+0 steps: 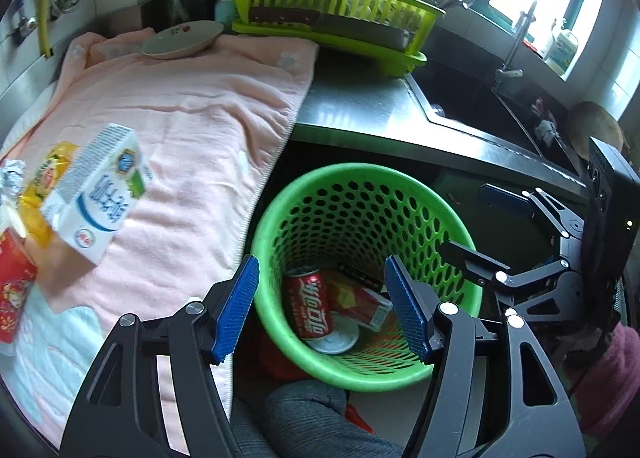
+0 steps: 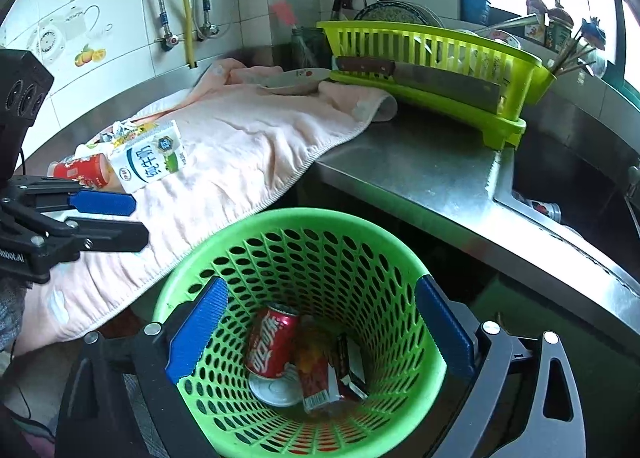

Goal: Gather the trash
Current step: 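Move both open tools back toward the remaining trash on the towel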

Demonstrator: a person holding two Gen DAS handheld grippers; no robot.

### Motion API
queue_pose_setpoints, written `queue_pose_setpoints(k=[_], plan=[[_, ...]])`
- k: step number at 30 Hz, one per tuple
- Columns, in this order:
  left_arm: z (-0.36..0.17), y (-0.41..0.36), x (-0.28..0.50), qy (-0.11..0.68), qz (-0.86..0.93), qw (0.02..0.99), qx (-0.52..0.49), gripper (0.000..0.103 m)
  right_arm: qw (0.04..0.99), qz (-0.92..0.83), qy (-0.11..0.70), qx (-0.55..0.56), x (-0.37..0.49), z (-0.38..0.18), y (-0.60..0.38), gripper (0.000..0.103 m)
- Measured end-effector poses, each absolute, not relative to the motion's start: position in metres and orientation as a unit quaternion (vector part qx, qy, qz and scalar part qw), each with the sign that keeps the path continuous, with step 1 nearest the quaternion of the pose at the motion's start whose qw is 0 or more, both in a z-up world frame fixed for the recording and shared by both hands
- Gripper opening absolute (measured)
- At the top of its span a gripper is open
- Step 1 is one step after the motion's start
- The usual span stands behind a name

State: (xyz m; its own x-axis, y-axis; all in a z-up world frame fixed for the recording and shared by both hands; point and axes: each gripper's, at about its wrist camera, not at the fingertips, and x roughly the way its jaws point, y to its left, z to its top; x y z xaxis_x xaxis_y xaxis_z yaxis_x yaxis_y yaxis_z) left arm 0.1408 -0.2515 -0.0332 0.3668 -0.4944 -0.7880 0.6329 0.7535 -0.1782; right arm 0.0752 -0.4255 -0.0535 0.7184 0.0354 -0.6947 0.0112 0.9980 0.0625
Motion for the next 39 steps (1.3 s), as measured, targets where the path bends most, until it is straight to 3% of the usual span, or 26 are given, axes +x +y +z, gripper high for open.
queue_pose_setpoints(k=[11,14,25,39], plan=[[-0.001,-0.16,0.166,0.423,-0.248,0.868,0.082,0.065,0.929,0.06,0.365,0.01,0.105,-0.034,-0.383,0.093],[0.006,-0.13,0.176,0.414,-0.212,0.881,0.085,0.082,0.928,0.074,0.365,0.003,0.115,-0.029,-0.37,0.093],[0.014,-0.045,0.219,0.415,-0.153,0.889,0.116,0.086,0.924,0.118,0.362,-0.035,0.155,-0.01,-0.315,0.094],[-0.013,-0.008,0.254,0.439,-0.166,0.865,0.178,0.09,0.916,0.15,0.368,-0.048,0.212,0.0,-0.257,0.094]])
